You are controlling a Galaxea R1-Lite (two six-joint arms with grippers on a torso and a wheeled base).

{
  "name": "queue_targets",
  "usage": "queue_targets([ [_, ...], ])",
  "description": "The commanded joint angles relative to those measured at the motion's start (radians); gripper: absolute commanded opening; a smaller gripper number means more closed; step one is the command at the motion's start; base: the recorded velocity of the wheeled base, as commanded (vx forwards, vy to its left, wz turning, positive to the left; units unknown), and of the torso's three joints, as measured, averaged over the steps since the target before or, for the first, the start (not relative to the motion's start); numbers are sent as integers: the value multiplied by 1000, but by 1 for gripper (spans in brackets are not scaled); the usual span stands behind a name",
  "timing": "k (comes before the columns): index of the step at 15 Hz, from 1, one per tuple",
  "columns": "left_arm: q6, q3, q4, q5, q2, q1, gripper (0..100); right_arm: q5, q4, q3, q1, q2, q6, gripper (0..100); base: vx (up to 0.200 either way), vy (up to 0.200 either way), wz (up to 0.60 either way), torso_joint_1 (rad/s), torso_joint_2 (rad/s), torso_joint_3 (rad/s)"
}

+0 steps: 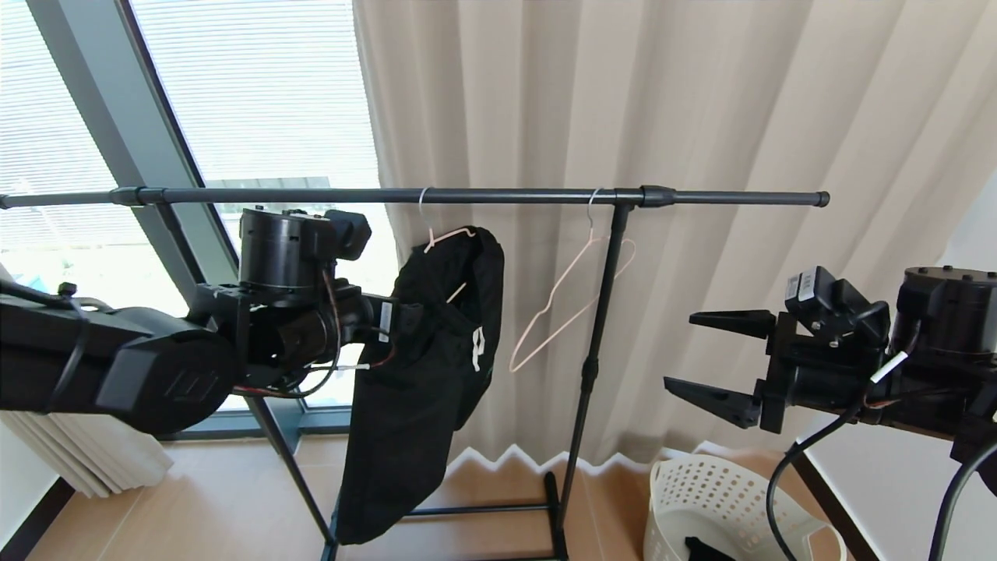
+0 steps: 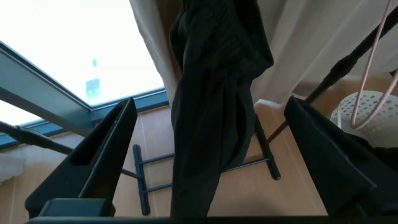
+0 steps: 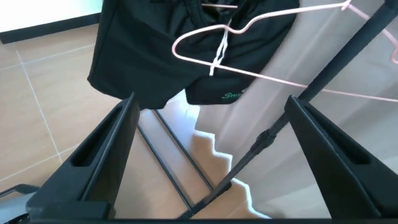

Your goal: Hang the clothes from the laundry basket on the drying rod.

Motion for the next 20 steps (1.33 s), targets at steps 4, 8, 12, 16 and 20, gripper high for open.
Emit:
queue_targets([
  [4, -81, 325, -1, 1, -382, -86, 100, -356, -70, 227, 156, -294, 94, 100, 0, 0, 0, 0, 0, 0],
  [8, -84, 588, 1, 3, -640, -104, 100, -519, -68, 457, 163, -513, 192, 100, 0, 0, 0, 0, 0, 0],
  [12, -87, 786, 3, 3, -822, -93, 100, -525, 135, 569, 159, -783, 250, 100, 0, 0, 0, 0, 0, 0],
  [16, -87, 895, 4, -3, -910, -98, 100, -525, 441, 569, 161, -1101, 267, 100, 0, 0, 0, 0, 0, 0],
  [20, -86, 950, 6, -5, -953, -101, 100, -589, 728, 569, 156, -1441, 270, 100, 0, 0, 0, 0, 0, 0],
])
